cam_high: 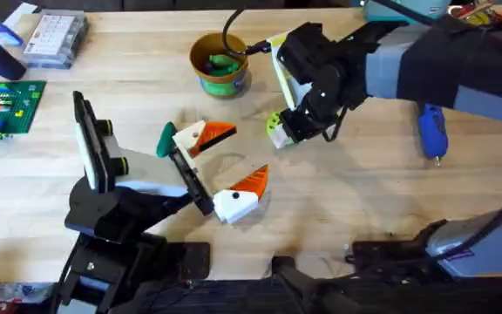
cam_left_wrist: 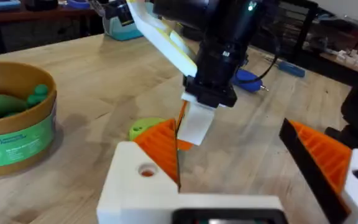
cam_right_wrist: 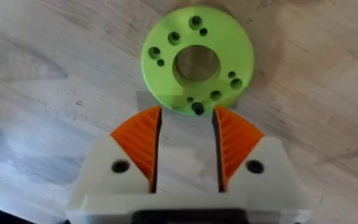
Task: Pick up the gripper from the table and insert it into the empty holder that is missing its gripper. Then pick up a screw, insert it into the mounting hole, and use the screwdriver to tighten it. Finally, clean up the table by picking up the vegetable and placing it into the bucket.
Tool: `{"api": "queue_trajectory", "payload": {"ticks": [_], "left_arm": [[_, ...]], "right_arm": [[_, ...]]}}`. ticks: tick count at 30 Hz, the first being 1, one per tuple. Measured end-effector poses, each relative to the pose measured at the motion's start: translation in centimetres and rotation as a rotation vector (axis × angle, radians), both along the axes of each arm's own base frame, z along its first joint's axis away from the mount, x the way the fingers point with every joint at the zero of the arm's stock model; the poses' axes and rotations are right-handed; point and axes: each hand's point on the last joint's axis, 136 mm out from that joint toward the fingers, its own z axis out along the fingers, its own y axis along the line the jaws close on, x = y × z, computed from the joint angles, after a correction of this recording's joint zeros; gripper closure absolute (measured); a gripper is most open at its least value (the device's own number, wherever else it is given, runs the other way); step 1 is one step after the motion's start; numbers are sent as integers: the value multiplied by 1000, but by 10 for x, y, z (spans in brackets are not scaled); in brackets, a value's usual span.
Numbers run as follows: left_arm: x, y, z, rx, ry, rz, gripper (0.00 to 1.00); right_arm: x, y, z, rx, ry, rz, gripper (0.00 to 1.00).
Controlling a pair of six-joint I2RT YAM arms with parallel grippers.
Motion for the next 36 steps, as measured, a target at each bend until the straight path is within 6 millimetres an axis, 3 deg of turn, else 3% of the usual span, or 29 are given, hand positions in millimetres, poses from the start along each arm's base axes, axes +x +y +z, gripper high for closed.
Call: {"api": "queue_trajectory", "payload": {"ticks": [22, 30, 36], "left_arm": [[0, 0, 0, 0, 0, 0, 11], [0, 0, 0, 0, 0, 0, 11], [0, 0, 0, 0, 0, 0, 11]], "right_arm": [[10, -2, 0, -22, -40, -4, 623], [20, 4, 11, -2, -74, -5, 654], [16, 2, 11, -14, -58, -4, 668]]}}
